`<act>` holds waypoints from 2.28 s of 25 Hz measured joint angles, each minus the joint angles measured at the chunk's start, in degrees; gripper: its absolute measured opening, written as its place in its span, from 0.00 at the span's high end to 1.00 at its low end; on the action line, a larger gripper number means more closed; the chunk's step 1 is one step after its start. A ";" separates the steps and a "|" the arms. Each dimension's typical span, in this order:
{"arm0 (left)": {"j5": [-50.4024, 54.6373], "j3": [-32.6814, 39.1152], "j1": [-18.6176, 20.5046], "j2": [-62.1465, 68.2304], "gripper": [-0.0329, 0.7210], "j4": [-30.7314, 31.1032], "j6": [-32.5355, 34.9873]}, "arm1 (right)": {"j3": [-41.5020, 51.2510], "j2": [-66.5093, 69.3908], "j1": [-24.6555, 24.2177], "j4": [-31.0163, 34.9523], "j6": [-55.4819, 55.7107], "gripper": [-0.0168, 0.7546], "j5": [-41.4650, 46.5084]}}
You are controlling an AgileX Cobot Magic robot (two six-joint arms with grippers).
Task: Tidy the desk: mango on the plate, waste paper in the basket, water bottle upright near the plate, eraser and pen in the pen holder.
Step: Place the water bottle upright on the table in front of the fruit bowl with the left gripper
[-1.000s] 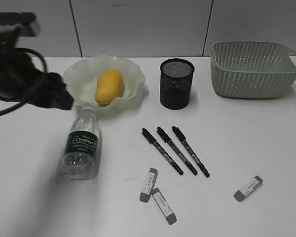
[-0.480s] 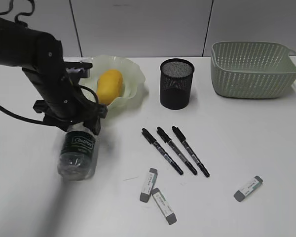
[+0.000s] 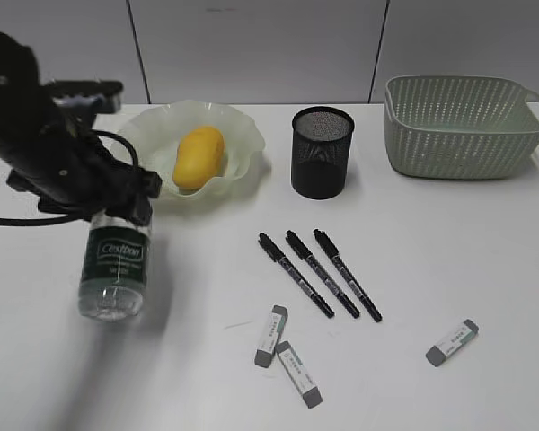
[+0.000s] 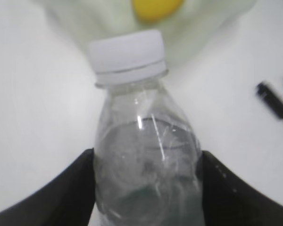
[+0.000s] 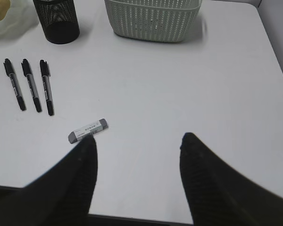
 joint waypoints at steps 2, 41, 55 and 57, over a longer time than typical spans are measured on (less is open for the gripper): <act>-12.82 5.64 -0.13 -6.98 0.34 2.78 0.00 | 0.00 0.00 0.00 0.00 0.00 0.40 0.00; -100.60 37.02 4.77 11.16 0.21 13.29 16.05 | 0.00 0.00 0.00 0.00 0.00 0.40 0.00; -70.42 34.13 4.77 -18.76 0.22 13.40 8.70 | 0.00 0.00 0.00 0.00 0.00 0.40 -0.06; -50.88 30.00 4.77 -26.30 0.25 13.35 7.45 | 0.00 0.00 0.00 0.00 0.00 0.40 -0.06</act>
